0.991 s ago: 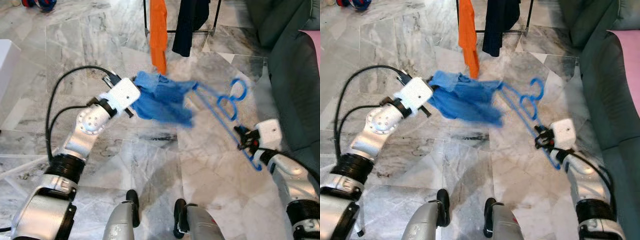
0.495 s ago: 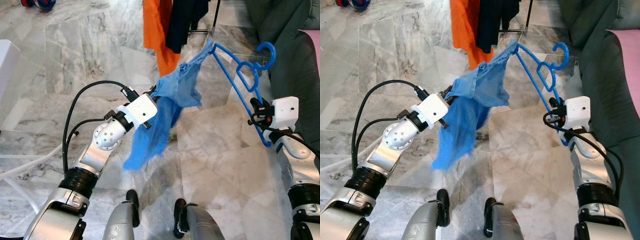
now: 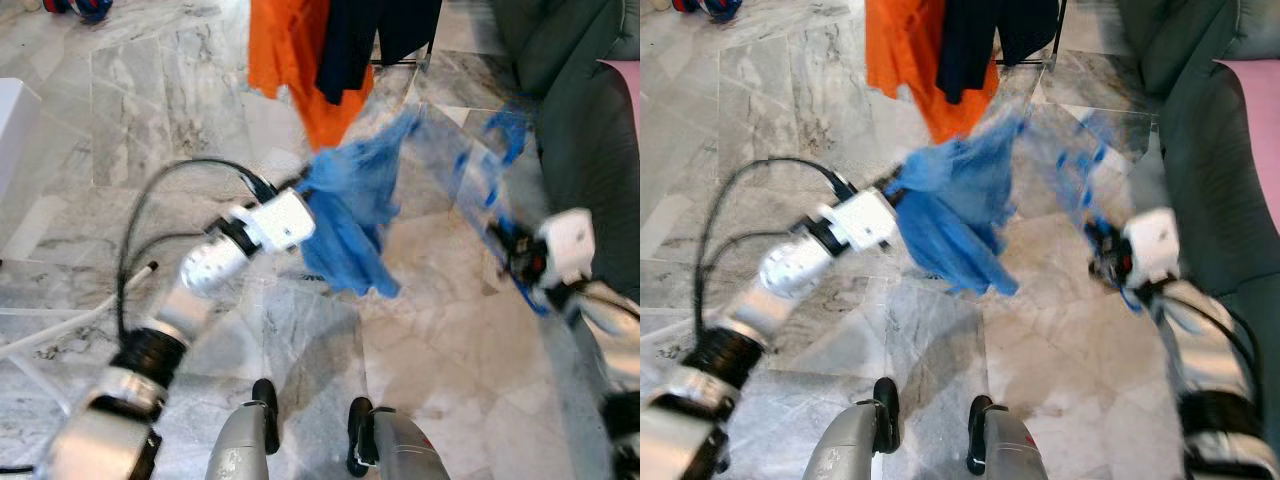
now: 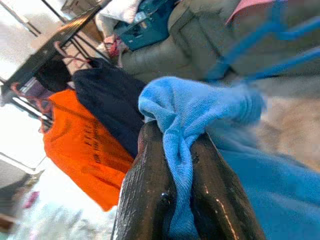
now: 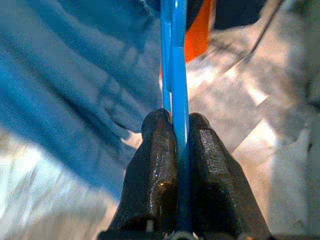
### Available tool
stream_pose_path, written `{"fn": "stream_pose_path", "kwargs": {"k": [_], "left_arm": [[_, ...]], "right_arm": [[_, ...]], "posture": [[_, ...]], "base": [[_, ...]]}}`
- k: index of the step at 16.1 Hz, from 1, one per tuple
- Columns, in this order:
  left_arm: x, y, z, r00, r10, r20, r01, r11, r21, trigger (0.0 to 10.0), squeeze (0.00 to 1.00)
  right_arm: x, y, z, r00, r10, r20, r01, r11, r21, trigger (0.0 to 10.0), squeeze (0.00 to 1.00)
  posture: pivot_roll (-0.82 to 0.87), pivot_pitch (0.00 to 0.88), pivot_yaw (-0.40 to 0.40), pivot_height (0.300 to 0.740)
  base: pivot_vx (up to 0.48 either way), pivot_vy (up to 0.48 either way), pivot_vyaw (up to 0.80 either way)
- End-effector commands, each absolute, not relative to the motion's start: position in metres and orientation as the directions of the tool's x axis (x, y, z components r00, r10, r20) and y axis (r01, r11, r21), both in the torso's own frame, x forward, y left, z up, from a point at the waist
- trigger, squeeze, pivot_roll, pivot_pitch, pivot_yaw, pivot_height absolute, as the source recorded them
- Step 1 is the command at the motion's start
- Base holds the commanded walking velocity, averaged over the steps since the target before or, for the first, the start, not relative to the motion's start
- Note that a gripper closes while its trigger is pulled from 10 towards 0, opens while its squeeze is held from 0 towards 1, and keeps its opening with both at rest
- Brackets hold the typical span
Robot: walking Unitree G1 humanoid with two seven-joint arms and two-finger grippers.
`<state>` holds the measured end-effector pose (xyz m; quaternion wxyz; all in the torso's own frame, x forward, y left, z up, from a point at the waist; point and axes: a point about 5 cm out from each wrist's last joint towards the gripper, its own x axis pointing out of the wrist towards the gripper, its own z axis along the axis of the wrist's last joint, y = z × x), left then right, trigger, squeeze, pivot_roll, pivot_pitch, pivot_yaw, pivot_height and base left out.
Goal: Hang hanger
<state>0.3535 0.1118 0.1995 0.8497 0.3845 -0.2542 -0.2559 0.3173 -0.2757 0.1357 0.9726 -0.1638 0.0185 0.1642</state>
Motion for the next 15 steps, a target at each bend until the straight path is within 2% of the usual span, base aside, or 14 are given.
{"fn": "stream_pose_path", "kwargs": {"k": [1,4,10,15], "left_arm": [[0.355,0.116,0.202,0.738,-0.625,0.253,0.213,0.573,0.792,10.0,0.0],[0.359,0.121,0.213,0.728,-0.629,0.272,0.178,0.557,0.811,10.0,0.0],[0.361,0.119,0.219,0.678,-0.695,0.239,0.188,0.478,0.858,10.0,0.0],[0.363,0.123,0.224,0.675,-0.691,0.257,0.165,0.482,0.861,10.0,0.0]], "right_arm": [[0.312,-0.278,0.134,0.931,0.343,-0.126,-0.365,0.87,-0.331,10.0,0.0],[0.303,-0.279,0.123,0.898,0.387,-0.211,-0.436,0.845,-0.309,10.0,0.0],[0.283,-0.253,0.112,0.719,0.623,-0.31,-0.686,0.708,-0.167,10.0,0.0],[0.274,-0.249,0.107,0.653,0.667,-0.359,-0.738,0.667,-0.105,10.0,0.0]], "posture": [[0.02,0.347,0.006,0.74],[0.02,0.349,0.011,0.74],[0.04,0.352,0.009,0.74],[0.04,0.354,0.009,0.74]], "base": [[0.0,0.0,0.0],[0.0,0.0,0.0],[0.0,0.0,0.0],[0.0,0.0,0.0]]}}
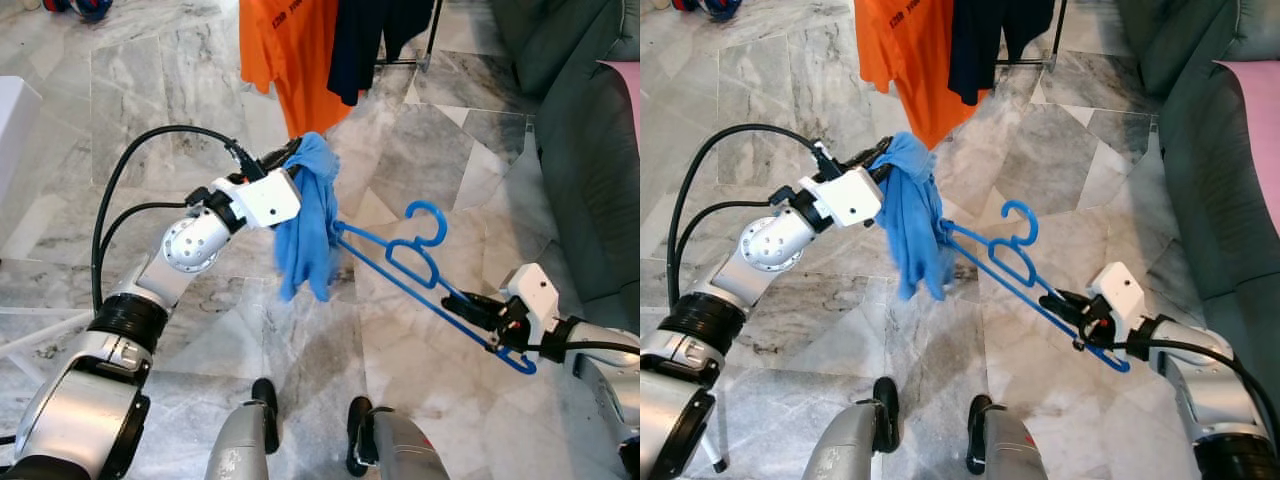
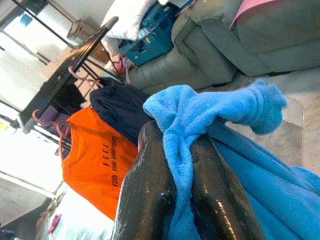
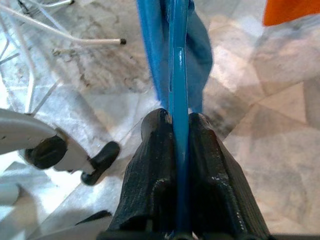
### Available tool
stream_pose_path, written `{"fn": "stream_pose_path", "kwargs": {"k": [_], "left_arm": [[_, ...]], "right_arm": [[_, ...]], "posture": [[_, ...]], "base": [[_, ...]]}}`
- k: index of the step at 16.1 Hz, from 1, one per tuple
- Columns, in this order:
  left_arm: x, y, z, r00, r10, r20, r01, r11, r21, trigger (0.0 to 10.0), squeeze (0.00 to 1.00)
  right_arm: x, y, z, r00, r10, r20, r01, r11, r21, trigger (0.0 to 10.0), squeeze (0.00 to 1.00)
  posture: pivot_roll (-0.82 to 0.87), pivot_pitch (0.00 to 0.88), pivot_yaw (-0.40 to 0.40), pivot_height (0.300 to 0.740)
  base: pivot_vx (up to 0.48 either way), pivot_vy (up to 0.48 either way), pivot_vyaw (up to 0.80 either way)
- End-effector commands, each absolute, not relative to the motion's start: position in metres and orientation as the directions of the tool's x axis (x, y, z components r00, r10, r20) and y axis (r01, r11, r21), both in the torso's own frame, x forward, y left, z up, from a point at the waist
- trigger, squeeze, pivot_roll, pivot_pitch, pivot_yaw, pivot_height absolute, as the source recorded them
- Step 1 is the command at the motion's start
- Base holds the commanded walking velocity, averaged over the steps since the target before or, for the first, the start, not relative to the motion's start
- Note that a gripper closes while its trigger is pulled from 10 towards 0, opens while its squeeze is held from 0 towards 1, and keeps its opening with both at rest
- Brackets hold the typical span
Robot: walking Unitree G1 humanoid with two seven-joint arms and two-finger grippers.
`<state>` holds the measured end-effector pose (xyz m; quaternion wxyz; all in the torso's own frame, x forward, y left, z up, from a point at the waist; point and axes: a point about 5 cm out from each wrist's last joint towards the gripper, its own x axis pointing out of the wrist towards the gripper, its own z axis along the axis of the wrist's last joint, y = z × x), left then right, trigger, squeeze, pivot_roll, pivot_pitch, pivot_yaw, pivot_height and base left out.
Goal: Hang hanger
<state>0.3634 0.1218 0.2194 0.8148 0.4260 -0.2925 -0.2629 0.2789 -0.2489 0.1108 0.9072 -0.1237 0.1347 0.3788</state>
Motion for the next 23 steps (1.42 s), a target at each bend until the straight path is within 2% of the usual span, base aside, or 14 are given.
{"fn": "stream_pose_path", "kwargs": {"k": [1,7,10,14,17,23], "left_arm": [[0.363,0.124,0.226,0.676,-0.688,0.265,0.155,0.485,0.861,10.0,0.0],[0.366,0.131,0.231,0.688,-0.669,0.281,0.125,0.491,0.862,10.0,0.0],[0.366,0.131,0.232,0.683,-0.673,0.284,0.127,0.492,0.862,10.0,0.0],[0.365,0.131,0.228,0.68,-0.681,0.273,0.145,0.489,0.86,10.0,0.0],[0.362,0.128,0.221,0.67,-0.699,0.252,0.177,0.479,0.86,10.0,0.0],[0.362,0.125,0.214,0.67,-0.705,0.233,0.204,0.477,0.855,10.0,0.0]], "right_arm": [[0.271,-0.249,0.106,0.636,0.677,-0.371,-0.75,0.655,-0.092,10.0,0.0],[0.26,-0.249,0.1,0.581,0.693,-0.427,-0.781,0.622,-0.052,10.0,0.0],[0.258,-0.249,0.1,0.582,0.691,-0.429,-0.778,0.627,-0.046,10.0,0.0],[0.251,-0.24,0.097,0.514,0.731,-0.449,-0.818,0.575,0.0,10.0,0.0],[0.267,-0.234,0.11,0.593,0.717,-0.365,-0.785,0.616,-0.064,10.0,0.0],[0.28,-0.224,0.122,0.621,0.726,-0.295,-0.776,0.622,-0.104,10.0,0.0]], "posture": [[0.04,0.353,0.01,0.74],[0.04,0.356,0.019,0.74],[0.04,0.359,0.021,0.74],[0.05,0.363,0.024,0.74],[0.05,0.365,0.03,0.74],[0.05,0.361,0.03,0.74]], "base": [[0.0,0.0,0.0],[0.0,0.0,0.0],[0.0,0.0,0.0],[0.0,0.0,0.0],[0.0,0.0,0.0],[0.0,0.0,0.0]]}}
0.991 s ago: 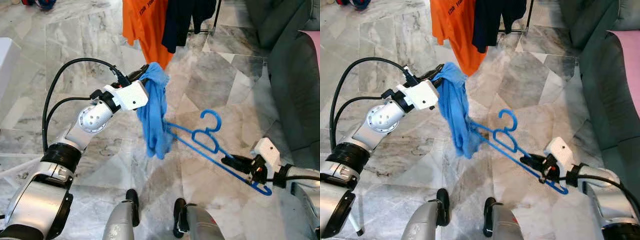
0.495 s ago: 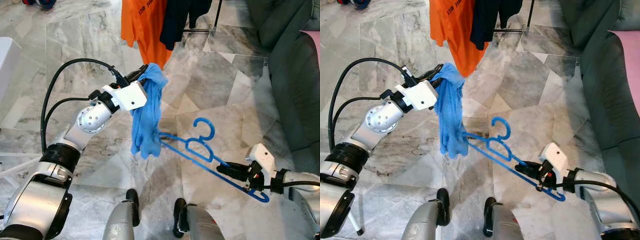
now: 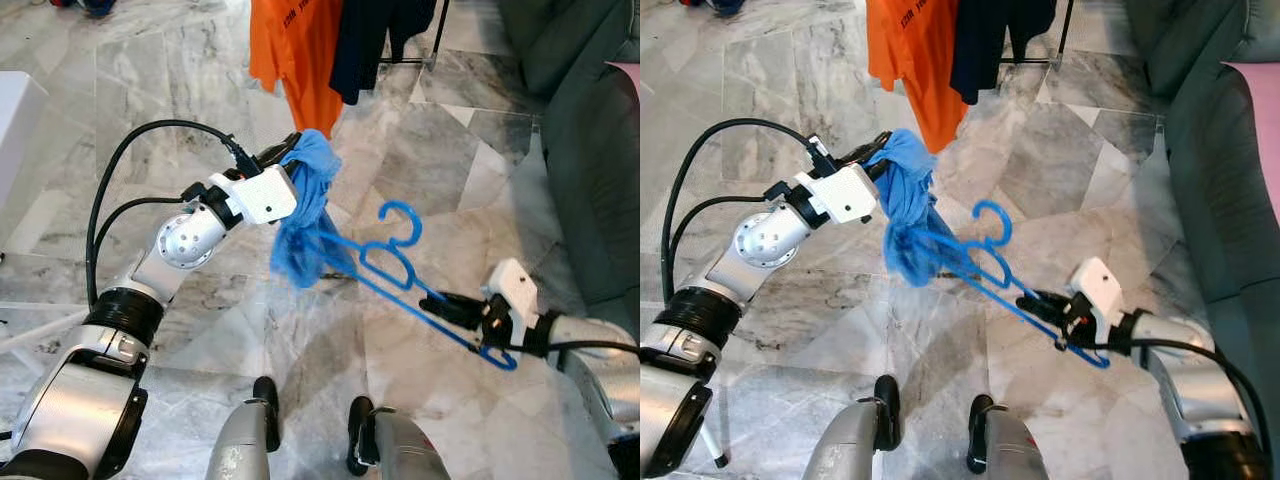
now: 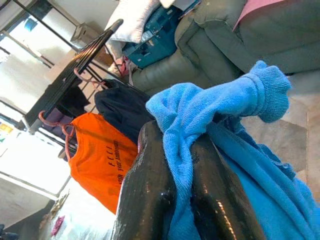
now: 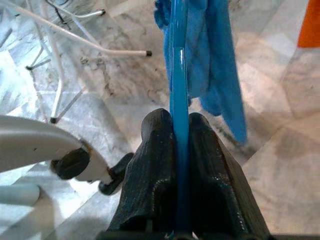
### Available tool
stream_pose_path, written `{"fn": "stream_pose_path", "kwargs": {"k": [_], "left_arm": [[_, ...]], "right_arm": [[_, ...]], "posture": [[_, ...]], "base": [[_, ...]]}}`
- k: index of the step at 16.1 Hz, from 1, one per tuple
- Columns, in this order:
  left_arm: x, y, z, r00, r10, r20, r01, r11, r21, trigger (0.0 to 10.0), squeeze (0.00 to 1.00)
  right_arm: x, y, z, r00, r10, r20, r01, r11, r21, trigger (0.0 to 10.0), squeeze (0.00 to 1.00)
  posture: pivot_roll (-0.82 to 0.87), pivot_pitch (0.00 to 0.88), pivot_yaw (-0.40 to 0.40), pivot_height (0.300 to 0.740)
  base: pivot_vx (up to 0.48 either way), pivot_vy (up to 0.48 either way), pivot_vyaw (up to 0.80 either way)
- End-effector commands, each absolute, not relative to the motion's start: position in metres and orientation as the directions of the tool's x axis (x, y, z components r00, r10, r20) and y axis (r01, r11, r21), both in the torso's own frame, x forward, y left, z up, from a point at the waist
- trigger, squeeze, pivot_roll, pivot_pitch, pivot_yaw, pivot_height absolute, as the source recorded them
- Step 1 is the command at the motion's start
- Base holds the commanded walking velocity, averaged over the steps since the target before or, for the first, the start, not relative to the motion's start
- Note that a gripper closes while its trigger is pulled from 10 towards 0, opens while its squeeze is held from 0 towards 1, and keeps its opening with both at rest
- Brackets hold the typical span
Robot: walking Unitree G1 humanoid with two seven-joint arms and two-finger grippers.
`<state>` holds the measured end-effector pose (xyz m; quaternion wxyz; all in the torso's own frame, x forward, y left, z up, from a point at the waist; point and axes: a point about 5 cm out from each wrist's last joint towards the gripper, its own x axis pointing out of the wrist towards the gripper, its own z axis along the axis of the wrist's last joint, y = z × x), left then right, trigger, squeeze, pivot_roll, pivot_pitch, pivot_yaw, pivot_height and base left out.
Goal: Hang hanger
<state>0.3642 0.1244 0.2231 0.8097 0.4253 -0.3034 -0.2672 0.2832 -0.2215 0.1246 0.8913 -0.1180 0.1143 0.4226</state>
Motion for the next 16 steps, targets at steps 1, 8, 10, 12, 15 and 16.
{"fn": "stream_pose_path", "kwargs": {"k": [1,8,10,12,15,16], "left_arm": [[0.362,0.125,0.212,0.675,-0.702,0.226,0.208,0.476,0.854,10.0,0.0],[0.364,0.127,0.214,0.692,-0.681,0.239,0.191,0.492,0.849,10.0,0.0],[0.365,0.128,0.215,0.694,-0.678,0.242,0.188,0.495,0.849,10.0,0.0],[0.365,0.127,0.215,0.695,-0.676,0.245,0.189,0.5,0.845,10.0,0.0],[0.363,0.126,0.213,0.695,-0.678,0.239,0.214,0.513,0.831,10.0,0.0],[0.362,0.126,0.211,0.694,-0.68,0.237,0.22,0.513,0.829,10.0,0.0]], "right_arm": [[0.282,-0.224,0.125,0.626,0.725,-0.289,-0.774,0.624,-0.111,10.0,0.0],[0.278,-0.229,0.11,0.61,0.688,-0.394,-0.776,0.619,-0.122,10.0,0.0],[0.276,-0.227,0.101,0.596,0.684,-0.42,-0.779,0.62,-0.095,10.0,0.0],[0.273,-0.228,0.09,0.582,0.667,-0.466,-0.783,0.614,-0.1,10.0,0.0],[0.284,-0.228,0.096,0.659,0.632,-0.407,-0.733,0.66,-0.164,10.0,0.0],[0.289,-0.228,0.101,0.684,0.623,-0.38,-0.716,0.674,-0.183,10.0,0.0]], "posture": [[0.05,0.362,0.028,0.74],[0.04,0.365,0.021,0.74],[0.04,0.367,0.021,0.74],[0.04,0.37,0.022,0.74],[0.04,0.371,0.025,0.74],[0.04,0.371,0.027,0.74]], "base": [[0.0,0.0,0.0],[0.0,0.0,0.0],[0.0,0.0,0.0],[0.0,0.0,0.0],[0.0,0.0,0.0],[0.0,0.0,0.0]]}}
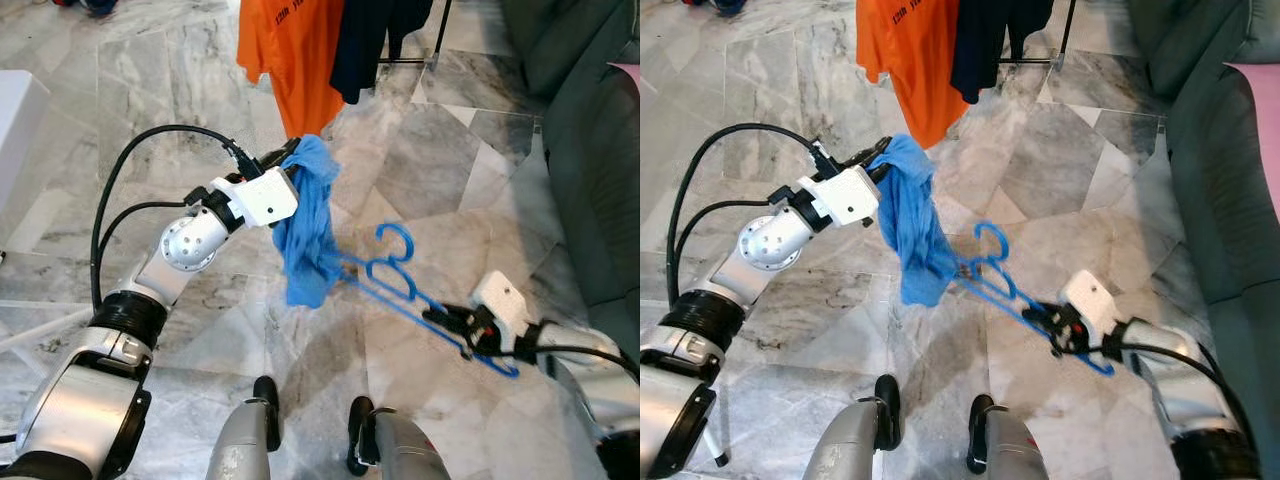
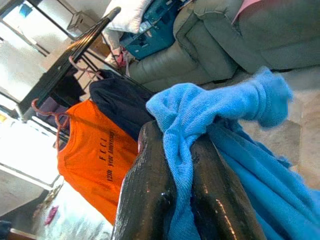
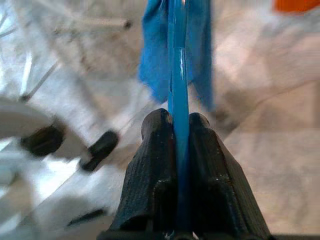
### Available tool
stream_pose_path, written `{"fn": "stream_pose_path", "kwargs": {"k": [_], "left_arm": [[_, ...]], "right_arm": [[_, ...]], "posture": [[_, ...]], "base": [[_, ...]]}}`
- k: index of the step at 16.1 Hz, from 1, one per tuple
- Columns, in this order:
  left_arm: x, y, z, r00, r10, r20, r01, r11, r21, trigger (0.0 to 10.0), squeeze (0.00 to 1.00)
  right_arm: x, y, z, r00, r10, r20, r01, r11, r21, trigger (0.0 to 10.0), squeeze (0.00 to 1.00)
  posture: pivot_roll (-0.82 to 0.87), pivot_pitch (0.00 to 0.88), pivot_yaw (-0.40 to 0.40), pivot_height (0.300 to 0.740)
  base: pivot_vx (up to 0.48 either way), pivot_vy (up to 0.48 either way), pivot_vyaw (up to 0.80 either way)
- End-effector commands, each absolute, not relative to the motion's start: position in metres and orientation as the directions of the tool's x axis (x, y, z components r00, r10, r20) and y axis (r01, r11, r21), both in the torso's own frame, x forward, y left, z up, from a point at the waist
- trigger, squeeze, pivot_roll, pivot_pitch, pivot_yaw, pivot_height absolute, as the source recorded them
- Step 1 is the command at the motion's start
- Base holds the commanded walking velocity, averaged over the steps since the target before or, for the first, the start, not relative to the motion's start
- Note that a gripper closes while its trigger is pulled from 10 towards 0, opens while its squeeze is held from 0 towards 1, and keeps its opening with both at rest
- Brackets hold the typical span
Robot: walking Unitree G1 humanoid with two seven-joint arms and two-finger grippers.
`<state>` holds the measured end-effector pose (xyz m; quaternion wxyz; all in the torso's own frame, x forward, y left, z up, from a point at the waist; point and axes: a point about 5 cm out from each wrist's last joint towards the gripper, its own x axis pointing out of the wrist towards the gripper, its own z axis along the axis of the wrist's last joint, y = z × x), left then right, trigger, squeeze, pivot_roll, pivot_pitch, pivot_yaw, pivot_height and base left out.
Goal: Hang hanger
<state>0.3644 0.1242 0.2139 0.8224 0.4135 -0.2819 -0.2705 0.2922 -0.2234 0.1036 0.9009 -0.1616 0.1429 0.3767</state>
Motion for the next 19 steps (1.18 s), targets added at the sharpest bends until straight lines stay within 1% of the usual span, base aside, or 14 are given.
{"fn": "stream_pose_path", "kwargs": {"k": [1,2,4,6,9,10,12,13,16,18,19], "left_arm": [[0.36,0.125,0.207,0.695,-0.682,0.229,0.233,0.514,0.825,10.0,0.0],[0.359,0.125,0.204,0.694,-0.685,0.224,0.243,0.516,0.822,10.0,0.0],[0.352,0.116,0.196,0.674,-0.708,0.212,0.281,0.511,0.812,10.0,0.0],[0.35,0.114,0.19,0.675,-0.712,0.195,0.291,0.5,0.816,10.0,0.0],[0.351,0.113,0.19,0.68,-0.707,0.195,0.288,0.502,0.816,10.0,0.0],[0.352,0.113,0.191,0.684,-0.703,0.193,0.285,0.501,0.817,10.0,0.0],[0.353,0.113,0.192,0.686,-0.704,0.184,0.282,0.49,0.825,10.0,0.0],[0.354,0.115,0.19,0.69,-0.705,0.165,0.279,0.469,0.838,10.0,0.0],[0.357,0.124,0.188,0.713,-0.686,0.146,0.282,0.471,0.836,10.0,0.0],[0.358,0.125,0.192,0.705,-0.693,0.148,0.287,0.47,0.835,10.0,0.0],[0.358,0.124,0.196,0.69,-0.707,0.151,0.291,0.463,0.837,10.0,0.0]], "right_arm": [[0.295,-0.227,0.108,0.708,0.616,-0.345,-0.698,0.686,-0.205,10.0,0.0],[0.297,-0.226,0.109,0.711,0.617,-0.338,-0.697,0.684,-0.215,10.0,0.0],[0.3,-0.222,0.111,0.694,0.634,-0.342,-0.716,0.657,-0.235,10.0,0.0],[0.302,-0.22,0.116,0.686,0.653,-0.321,-0.725,0.65,-0.228,10.0,0.0],[0.297,-0.214,0.121,0.629,0.715,-0.306,-0.776,0.604,-0.183,10.0,0.0],[0.293,-0.211,0.122,0.598,0.74,-0.307,-0.799,0.577,-0.166,10.0,0.0],[0.289,-0.212,0.127,0.578,0.762,-0.294,-0.815,0.558,-0.156,10.0,0.0],[0.286,-0.213,0.137,0.573,0.776,-0.265,-0.819,0.555,-0.145,10.0,0.0],[0.284,-0.218,0.159,0.579,0.785,-0.222,-0.815,0.553,-0.172,10.0,0.0],[0.283,-0.224,0.16,0.589,0.774,-0.232,-0.808,0.564,-0.17,10.0,0.0],[0.282,-0.225,0.152,0.591,0.762,-0.265,-0.806,0.568,-0.165,10.0,0.0]], "posture": [[0.04,0.37,0.028,0.74],[0.04,0.371,0.027,0.74],[0.04,0.373,0.022,0.74],[0.04,0.374,0.019,0.74],[0.04,0.375,0.016,0.74],[0.04,0.376,0.014,0.74],[0.04,0.377,0.017,0.74],[0.04,0.377,0.019,0.74],[0.03,0.376,0.022,0.74],[0.03,0.376,0.021,0.74],[0.03,0.375,0.021,0.74]], "base": [[0.0,0.0,0.0],[0.0,0.0,0.0],[0.0,0.0,0.0],[0.0,0.0,0.0],[0.0,0.0,0.0],[0.0,0.0,0.0],[0.0,0.0,0.0],[0.0,0.0,0.0],[0.0,0.0,0.0],[0.0,0.0,0.0],[0.0,0.0,0.0]]}}
